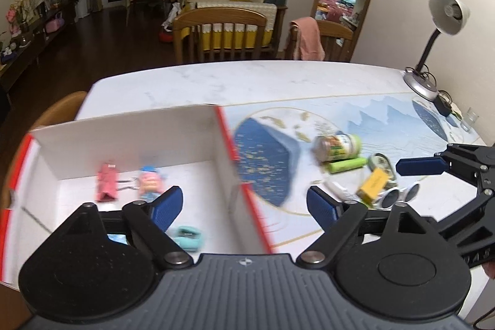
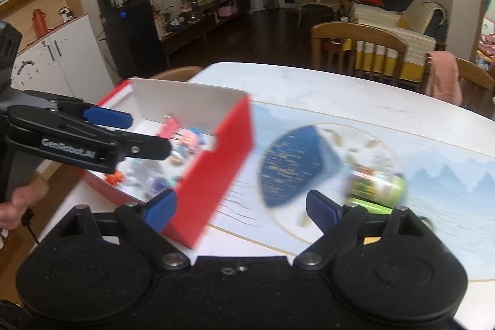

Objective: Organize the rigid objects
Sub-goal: 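Move both tools back over the remaining items on the table, then grasp the white sunglasses with the right tool while the left tool grasps the white-green marker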

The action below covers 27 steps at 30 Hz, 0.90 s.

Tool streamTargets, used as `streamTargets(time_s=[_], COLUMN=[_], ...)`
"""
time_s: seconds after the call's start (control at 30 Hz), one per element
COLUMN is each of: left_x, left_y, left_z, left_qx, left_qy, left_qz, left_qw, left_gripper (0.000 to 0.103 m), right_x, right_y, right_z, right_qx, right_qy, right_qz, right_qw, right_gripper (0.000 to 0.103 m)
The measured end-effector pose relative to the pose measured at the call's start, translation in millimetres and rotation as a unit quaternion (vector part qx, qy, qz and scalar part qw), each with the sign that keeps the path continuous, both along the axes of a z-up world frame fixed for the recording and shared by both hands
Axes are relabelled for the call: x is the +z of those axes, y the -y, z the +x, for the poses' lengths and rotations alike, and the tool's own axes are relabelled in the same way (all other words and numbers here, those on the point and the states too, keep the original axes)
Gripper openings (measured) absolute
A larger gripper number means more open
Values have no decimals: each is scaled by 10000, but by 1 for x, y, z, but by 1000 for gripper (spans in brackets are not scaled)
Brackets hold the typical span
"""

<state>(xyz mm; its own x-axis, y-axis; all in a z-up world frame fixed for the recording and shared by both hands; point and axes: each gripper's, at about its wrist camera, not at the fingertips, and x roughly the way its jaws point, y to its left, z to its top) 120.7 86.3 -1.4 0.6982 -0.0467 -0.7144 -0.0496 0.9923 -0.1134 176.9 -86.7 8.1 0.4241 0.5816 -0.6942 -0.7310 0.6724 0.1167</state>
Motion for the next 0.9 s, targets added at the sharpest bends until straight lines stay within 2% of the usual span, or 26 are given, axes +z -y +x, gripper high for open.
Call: streamTargets(time_s=[0.17, 0.23, 0.53, 0.7, 0.9], left_x=[-12, -18, -55, -80, -100], left_y=[44, 60, 125, 153, 177], left_z=[16, 22, 44, 54, 60], left_qx=[-66, -88, -162, -85, 58], left_qy=[-65, -103, -354, -610, -676], left_qz=[-33, -64, 35, 196, 387], left_qw=[10000, 9999, 9992, 9979, 9969], left_gripper=[94, 99, 99, 99, 99], right_x=[-9, -13, -41, -62, -85], right_y=[52, 72, 146, 166, 167], right_z=[22, 32, 66, 81, 89], right_qx=[-225, -316, -466, -668, -1004], right_qy=[7, 35, 47, -85, -315], right_qz=[-104, -151, -596, -713, -707], right_qw=[9997, 9994, 9971, 9952, 9919], right_gripper=[90, 90, 90, 86, 81])
